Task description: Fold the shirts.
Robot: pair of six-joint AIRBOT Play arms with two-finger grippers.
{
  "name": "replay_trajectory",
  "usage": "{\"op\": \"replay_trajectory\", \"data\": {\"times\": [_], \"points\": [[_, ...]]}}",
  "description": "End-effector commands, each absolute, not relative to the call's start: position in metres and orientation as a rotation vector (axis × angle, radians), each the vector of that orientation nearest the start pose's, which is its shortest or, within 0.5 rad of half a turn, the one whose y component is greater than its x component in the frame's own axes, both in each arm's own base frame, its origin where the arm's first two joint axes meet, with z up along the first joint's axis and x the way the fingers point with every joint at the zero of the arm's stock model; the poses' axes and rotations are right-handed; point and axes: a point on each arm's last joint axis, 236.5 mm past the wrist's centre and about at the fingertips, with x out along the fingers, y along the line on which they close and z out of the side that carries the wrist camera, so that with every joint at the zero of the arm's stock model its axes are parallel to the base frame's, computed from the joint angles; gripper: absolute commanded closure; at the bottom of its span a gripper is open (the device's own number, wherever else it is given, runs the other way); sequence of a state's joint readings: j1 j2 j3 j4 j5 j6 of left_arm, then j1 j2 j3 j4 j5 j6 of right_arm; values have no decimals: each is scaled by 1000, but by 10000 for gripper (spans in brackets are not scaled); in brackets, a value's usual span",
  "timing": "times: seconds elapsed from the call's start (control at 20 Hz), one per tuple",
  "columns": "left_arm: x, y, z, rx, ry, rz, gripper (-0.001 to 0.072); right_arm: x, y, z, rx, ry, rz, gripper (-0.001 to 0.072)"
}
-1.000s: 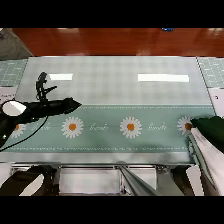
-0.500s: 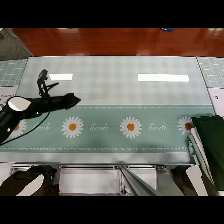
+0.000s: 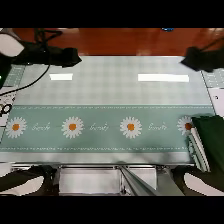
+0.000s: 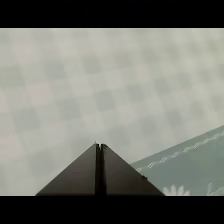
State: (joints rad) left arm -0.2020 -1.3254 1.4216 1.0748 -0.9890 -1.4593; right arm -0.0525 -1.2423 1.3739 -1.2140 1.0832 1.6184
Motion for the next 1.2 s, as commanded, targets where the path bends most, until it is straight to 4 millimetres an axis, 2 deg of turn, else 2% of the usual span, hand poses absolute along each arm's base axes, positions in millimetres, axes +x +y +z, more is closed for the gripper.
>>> {"op": "replay_trajectory", "data": {"times": [0.0,0.05,0.15,0.3,0.4,1.15], "points": [[428,-151,71,-69,1169,-313,690,419,71,34,-25,1315,44,692],[419,-146,55,-69,1215,-302,690,402,53,13,-61,1423,-20,692],[413,-144,38,-70,1252,-295,690,393,40,1,-70,1471,-52,692],[411,-146,37,-68,1258,-300,689,396,34,4,-80,1454,-68,692],[411,-145,37,-70,1258,-297,690,387,32,4,-83,1492,-78,691],[412,-145,36,-71,1257,-297,690,388,32,4,-83,1490,-78,691]]}}
